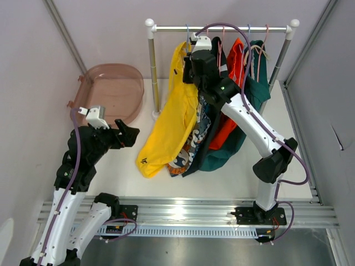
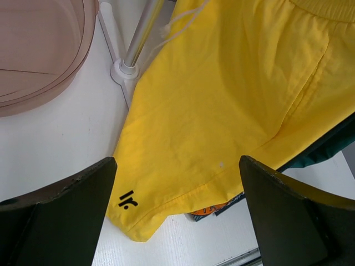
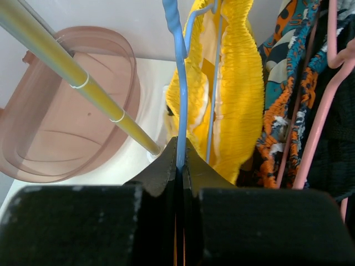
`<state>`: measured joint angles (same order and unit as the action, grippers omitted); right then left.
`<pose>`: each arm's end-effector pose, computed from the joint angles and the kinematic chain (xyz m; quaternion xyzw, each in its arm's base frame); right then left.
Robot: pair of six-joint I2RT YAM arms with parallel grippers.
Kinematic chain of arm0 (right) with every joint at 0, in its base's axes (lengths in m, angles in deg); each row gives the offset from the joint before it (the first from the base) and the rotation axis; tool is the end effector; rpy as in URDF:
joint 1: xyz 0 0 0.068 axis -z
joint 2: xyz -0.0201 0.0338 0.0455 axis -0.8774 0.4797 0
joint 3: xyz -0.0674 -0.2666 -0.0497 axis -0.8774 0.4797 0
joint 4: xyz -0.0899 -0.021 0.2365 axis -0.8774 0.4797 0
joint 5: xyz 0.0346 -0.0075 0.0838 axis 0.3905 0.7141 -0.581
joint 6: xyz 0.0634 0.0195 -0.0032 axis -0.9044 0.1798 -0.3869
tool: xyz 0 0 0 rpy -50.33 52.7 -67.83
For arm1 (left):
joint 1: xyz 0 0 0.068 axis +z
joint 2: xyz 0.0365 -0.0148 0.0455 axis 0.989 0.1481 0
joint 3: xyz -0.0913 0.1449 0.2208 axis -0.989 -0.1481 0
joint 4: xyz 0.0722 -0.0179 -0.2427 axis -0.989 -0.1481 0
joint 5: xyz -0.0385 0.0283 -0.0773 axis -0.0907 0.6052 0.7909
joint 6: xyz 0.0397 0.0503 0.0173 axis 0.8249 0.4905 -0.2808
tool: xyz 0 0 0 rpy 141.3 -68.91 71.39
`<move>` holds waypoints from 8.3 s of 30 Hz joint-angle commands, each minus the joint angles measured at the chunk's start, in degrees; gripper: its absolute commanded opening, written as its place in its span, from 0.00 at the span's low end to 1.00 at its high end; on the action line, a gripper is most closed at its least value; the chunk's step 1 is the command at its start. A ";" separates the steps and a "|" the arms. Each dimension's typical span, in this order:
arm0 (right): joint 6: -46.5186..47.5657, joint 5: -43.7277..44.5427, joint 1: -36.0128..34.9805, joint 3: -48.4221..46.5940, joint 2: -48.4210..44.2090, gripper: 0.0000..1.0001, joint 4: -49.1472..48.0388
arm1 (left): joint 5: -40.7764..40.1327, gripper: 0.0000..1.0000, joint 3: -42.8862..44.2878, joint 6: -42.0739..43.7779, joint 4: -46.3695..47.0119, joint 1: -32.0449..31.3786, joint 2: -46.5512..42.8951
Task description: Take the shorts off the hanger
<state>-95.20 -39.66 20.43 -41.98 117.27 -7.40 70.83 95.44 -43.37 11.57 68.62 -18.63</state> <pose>0.3382 0.2669 0.4640 -0.0654 0.7767 0.1471 0.6089 0.1267 -0.0366 0.3615 -0.0244 0.8006 -0.2349 0.5506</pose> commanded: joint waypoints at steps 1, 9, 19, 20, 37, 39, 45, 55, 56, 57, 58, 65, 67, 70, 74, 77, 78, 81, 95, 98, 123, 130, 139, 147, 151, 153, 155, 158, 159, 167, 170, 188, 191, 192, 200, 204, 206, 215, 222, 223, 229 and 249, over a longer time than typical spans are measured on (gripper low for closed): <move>1.91 -0.34 -1.19 -3.91 -3.07 0.00 -4.66 | 0.21 0.99 1.89 0.35 1.86 -0.58 0.66; 9.99 4.32 -9.18 -8.83 -7.98 0.00 -8.79 | 8.29 0.99 5.92 1.49 8.52 -6.90 4.08; 13.60 20.04 -16.49 -10.06 -9.05 0.00 -15.04 | 2.16 0.99 15.69 4.39 13.54 -26.58 11.47; 13.60 20.75 -16.66 -9.97 -8.87 0.00 -15.13 | 1.01 0.99 15.87 4.66 13.81 -30.60 11.82; 14.22 26.65 -18.86 -10.24 -7.73 0.00 -15.84 | -30.19 0.94 12.27 6.77 16.36 -49.72 20.78; 14.13 27.00 -19.21 -10.06 -8.34 0.00 -15.05 | -33.26 0.92 12.44 6.07 16.36 -49.72 23.68; 12.02 28.58 -20.88 -6.81 -11.33 0.00 -15.39 | -36.71 0.18 13.93 5.63 17.24 -49.72 30.44; 11.15 27.89 -15.71 -9.17 -12.13 0.00 -12.59 | -35.12 0.00 3.60 -1.82 8.98 -58.32 15.99; 9.93 27.27 -14.74 -9.79 -11.86 0.00 -11.28 | -36.78 0.00 2.35 -3.15 7.85 -59.98 14.39; 9.48 26.65 -13.86 -10.75 -11.69 0.00 -10.92 | -37.49 0.00 1.46 -4.64 5.48 -63.30 12.72; 9.04 25.52 -12.02 -11.11 -11.51 0.00 -10.48 | -38.19 0.00 -1.59 -7.53 4.33 -64.90 9.66; 5.08 22.78 -6.74 -13.40 -10.28 0.00 -7.05 | -45.49 0.00 -10.32 -18.80 -3.41 -76.34 2.95; 3.33 22.43 -6.64 -12.79 -10.63 0.00 -6.26 | -47.51 0.00 -10.24 -19.95 -4.38 -76.43 3.12; 0.70 21.55 -7.61 -10.42 -12.47 0.00 -4.94 | -53.65 0.00 -5.79 -19.08 -5.60 -76.09 4.61; -1.33 24.27 -14.36 -3.32 -17.12 0.00 -2.83 | -55.00 0.00 3.72 -9.95 -3.52 -67.15 8.92; -5.37 29.53 -22.79 3.63 -21.69 0.00 0.94 | -47.88 0.00 11.54 -2.04 0.52 -55.72 10.68; -6.86 31.11 -26.99 5.48 -22.75 0.00 2.08 | -47.09 0.00 13.39 -0.45 0.80 -52.04 11.20; -11.78 37.62 -35.43 12.16 -27.23 0.00 5.08 | -48.39 0.00 27.50 4.82 -0.60 -48.59 14.89; -35.71 38.00 -57.88 16.47 -40.68 0.00 26.19 | -40.41 0.00 46.01 15.48 -8.32 -17.40 26.84; -35.18 35.53 -58.41 16.40 -42.01 0.00 26.17 | -33.65 0.00 48.12 12.05 -10.17 -8.87 30.01; -31.23 23.79 -38.57 32.03 -52.64 0.00 23.39 | -21.41 0.00 87.67 7.29 8.70 14.88 66.38; -24.72 7.16 -24.23 32.66 -46.07 0.00 18.19 | -22.81 0.24 86.90 5.54 6.60 16.20 75.99; -16.64 3.54 -22.47 18.43 -31.65 0.00 13.79 | -17.99 0.99 77.77 -0.09 0.45 16.73 74.16; -10.40 0.89 -15.35 3.32 -17.69 0.00 11.76 | -9.99 0.99 62.29 0.79 3.70 12.17 59.92; -6.10 2.56 -12.71 -11.24 -9.07 0.00 15.44 | -8.58 0.99 53.94 1.32 4.40 7.25 51.75; -3.90 5.45 -12.27 -15.05 -5.72 0.00 16.24 | -6.49 0.99 46.56 0.79 6.67 5.93 45.97; -1.69 10.11 -11.92 -19.26 -1.94 0.00 17.21 | -5.94 0.99 40.87 0.79 8.44 4.08 42.17; -0.37 15.12 -11.83 -20.25 0.44 0.00 17.12 | -4.63 0.99 34.60 0.88 11.61 3.11 36.97; -0.46 16.00 -11.74 -19.91 0.62 0.00 17.04 | -4.45 0.99 33.28 1.06 11.61 2.93 36.18; 0.77 18.47 -10.51 -15.77 2.63 0.00 10.54 | -3.48 0.99 31.17 -1.31 12.49 2.58 33.19; 2.17 18.12 -9.72 -15.86 3.96 0.00 7.20 | -5.24 0.99 28.97 -1.14 13.72 1.18 31.60; -3.36 11.78 -5.23 -15.70 7.58 0.31 3.76 | -11.92 0.99 25.37 0.00 13.36 -2.08 28.18; -2.66 16.95 -7.52 -8.50 1.53 0.86 3.50 | -11.75 0.99 25.18 0.00 13.37 -3.22 28.70; -1.87 18.37 -8.22 -6.82 -0.07 0.91 3.59 | -11.66 0.99 25.18 0.09 13.20 -3.74 29.05; -2.65 24.71 -10.86 7.93 -16.59 0.96 4.91 | -11.39 0.99 24.39 0.18 13.37 -5.51 30.46; -2.57 25.51 -10.07 11.99 -22.92 0.96 4.82 | -11.22 0.99 24.04 0.53 13.55 -6.65 30.46; -2.65 25.24 -8.24 13.40 -23.72 0.95 5.08 | -11.30 0.99 24.04 0.53 13.63 -7.17 30.46; -4.59 15.23 -3.39 13.76 -21.01 0.86 5.26 | -12.27 0.99 23.51 0.97 13.72 -8.76 30.19; -4.06 11.97 -3.39 6.91 -14.68 0.85 5.79 | -12.71 0.99 21.94 1.85 13.90 -9.02 29.40; -3.71 11.80 -3.30 5.60 -14.06 0.85 5.87 | -12.80 0.99 22.11 1.93 13.90 -9.02 29.40; -2.92 11.53 -3.04 1.99 -9.58 0.85 6.22 | -13.33 0.99 21.41 2.81 13.46 -9.02 28.96; -0.02 11.18 1.00 -0.13 -1.93 0.40 1.40 | -13.15 0.98 19.21 2.99 14.69 -9.02 27.91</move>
<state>-95.99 -27.91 20.80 -38.87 114.82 -2.81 58.06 115.05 -41.40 23.66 60.09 11.05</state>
